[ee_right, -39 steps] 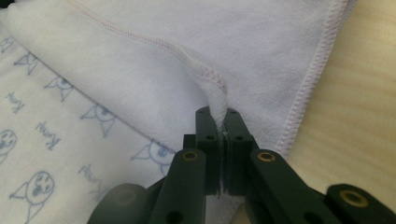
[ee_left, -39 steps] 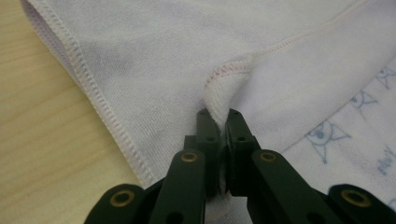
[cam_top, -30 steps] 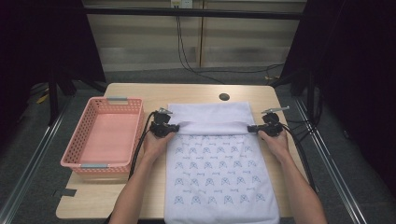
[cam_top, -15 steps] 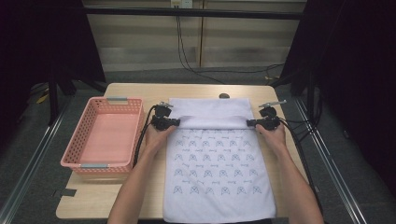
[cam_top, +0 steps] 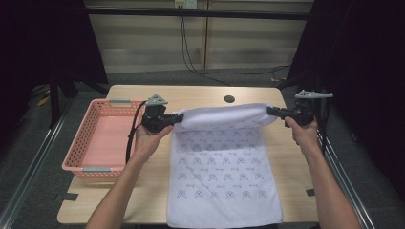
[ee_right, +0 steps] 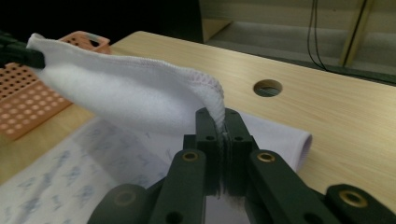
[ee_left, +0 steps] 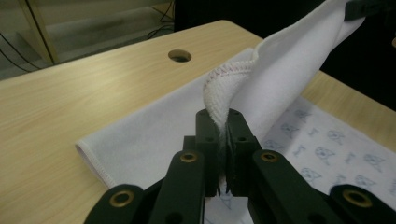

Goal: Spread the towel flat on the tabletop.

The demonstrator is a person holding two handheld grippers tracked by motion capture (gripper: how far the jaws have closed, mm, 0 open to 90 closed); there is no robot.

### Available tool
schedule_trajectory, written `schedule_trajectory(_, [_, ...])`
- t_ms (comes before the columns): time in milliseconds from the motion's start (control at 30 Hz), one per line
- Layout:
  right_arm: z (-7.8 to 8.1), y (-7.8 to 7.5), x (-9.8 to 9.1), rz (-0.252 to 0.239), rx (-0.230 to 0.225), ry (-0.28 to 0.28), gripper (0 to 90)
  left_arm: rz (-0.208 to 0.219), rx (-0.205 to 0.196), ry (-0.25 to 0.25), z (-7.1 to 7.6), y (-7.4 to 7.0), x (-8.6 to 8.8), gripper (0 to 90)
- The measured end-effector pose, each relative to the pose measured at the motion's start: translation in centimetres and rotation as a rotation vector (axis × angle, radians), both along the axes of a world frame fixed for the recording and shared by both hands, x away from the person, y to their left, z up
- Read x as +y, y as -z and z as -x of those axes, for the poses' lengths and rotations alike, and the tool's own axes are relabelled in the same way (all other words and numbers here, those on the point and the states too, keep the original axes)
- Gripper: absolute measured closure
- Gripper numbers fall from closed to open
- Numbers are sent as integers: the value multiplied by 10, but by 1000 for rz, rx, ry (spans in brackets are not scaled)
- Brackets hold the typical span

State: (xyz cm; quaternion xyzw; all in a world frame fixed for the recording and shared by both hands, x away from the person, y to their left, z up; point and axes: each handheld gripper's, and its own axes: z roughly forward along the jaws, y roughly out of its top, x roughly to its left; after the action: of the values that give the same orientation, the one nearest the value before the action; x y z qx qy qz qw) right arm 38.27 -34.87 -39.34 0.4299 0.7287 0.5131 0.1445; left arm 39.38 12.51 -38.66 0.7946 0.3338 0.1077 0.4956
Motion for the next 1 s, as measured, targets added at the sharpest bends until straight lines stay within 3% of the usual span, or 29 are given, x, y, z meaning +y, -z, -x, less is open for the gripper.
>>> schedule_trajectory(100, [20, -8, 2, -1, -1, -68, 879, -2, -4, -19, 16, -11, 4, 865])
schedule_trajectory(267, [53, -25, 2, 8, -26, -96, 880, 40, -46, 22, 46, -29, 12, 865])
schedule_trajectory(333, [67, -35, -1, 3, -48, -106, 879, 62, -68, 43, 59, -39, 16, 865])
schedule_trajectory(433, [93, -51, -1, 5, -96, -122, 880, 54, -103, 63, 80, -47, 16, 865])
schedule_trajectory(500, [107, -50, 2, 22, -96, -136, 880, 37, -107, 69, 94, -40, 16, 865])
schedule_trajectory(567, [120, -40, 4, 29, -84, -150, 880, 52, -78, 83, 104, -24, 20, 865])
schedule_trajectory(633, [129, -26, 4, 32, -64, -155, 880, 40, -41, 94, 112, -3, 23, 864])
schedule_trajectory(733, [142, 5, 6, 43, 2, -181, 879, 34, 23, 107, 120, 32, 25, 854])
schedule_trajectory(833, [154, 40, 7, 64, 99, -197, 878, 9, 89, 139, 131, 60, 24, 837])
schedule_trajectory(967, [169, 63, 8, 109, 183, -217, 869, -58, 197, 195, 144, 86, 20, 818])
schedule_trajectory(1000, [174, 67, 8, 112, 201, -226, 864, -73, 209, 204, 147, 90, 19, 818])
